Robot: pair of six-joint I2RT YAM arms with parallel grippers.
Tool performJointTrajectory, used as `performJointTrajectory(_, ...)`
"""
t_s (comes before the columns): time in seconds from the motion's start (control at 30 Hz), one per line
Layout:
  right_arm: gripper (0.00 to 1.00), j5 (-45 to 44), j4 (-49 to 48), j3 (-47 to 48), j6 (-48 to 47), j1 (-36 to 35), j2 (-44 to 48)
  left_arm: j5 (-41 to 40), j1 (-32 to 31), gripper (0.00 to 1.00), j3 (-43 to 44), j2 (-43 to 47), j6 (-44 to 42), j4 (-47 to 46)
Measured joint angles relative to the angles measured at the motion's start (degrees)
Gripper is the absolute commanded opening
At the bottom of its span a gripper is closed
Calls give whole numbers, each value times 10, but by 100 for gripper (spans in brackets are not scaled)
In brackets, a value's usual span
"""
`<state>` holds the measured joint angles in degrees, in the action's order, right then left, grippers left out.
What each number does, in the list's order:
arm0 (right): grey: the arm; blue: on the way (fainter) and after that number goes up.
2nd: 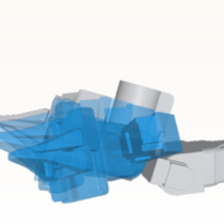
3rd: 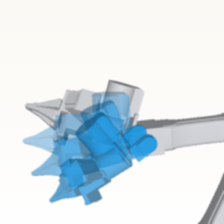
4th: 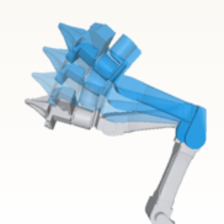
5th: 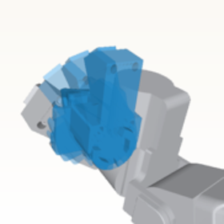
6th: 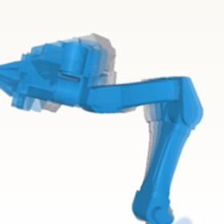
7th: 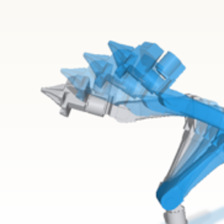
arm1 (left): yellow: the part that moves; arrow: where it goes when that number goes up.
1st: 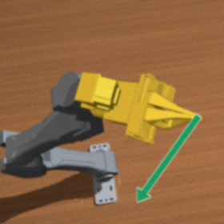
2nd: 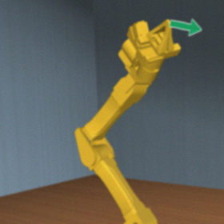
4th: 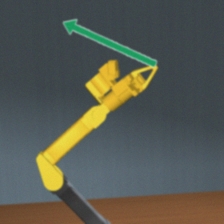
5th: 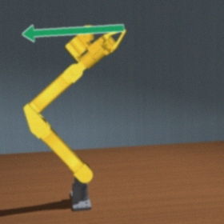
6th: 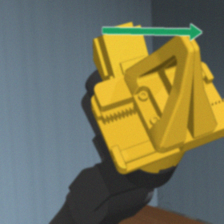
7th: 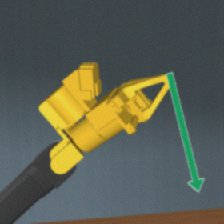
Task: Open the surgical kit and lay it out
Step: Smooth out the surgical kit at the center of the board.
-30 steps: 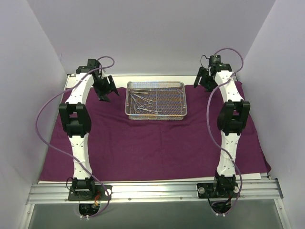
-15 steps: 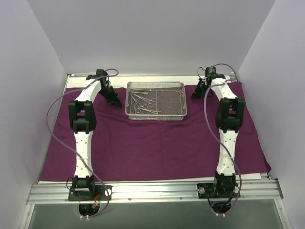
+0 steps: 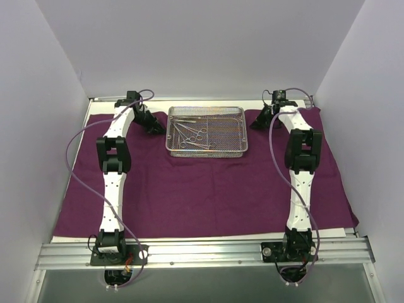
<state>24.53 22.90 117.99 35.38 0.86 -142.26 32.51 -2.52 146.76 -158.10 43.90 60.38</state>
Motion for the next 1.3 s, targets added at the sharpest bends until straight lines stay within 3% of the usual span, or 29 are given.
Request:
performJointTrajectory(0.27,0,17,-8,71,48,10,-48,47,29,18,50,-39,26,-6)
performJointTrajectory(0.43,0,21,-2,124,67,10,-80,68,54,29,92,-65,31,-12)
performJointTrajectory(0.67,0,-2,-72,-7,82,18,-12,69,76,35,96,-63,10,-12)
performJointTrajectory(0.83,0,-11,-49,-2,49,36,-7,1,82,38,72,-24,-44,13)
performJointTrajectory(0.97,1,-32,-30,4,13,41,-3,-91,84,45,-5,47,-92,36)
performJointTrajectory(1.1,12,-32,-26,3,-26,41,1,-173,84,47,-160,177,-131,27)
performJointTrajectory(1.23,51,-48,11,29,-64,38,2,-216,87,47,-235,266,-163,23)
performJointTrajectory(1.3,59,-65,27,26,-74,36,14,-231,89,47,-285,299,-177,14)
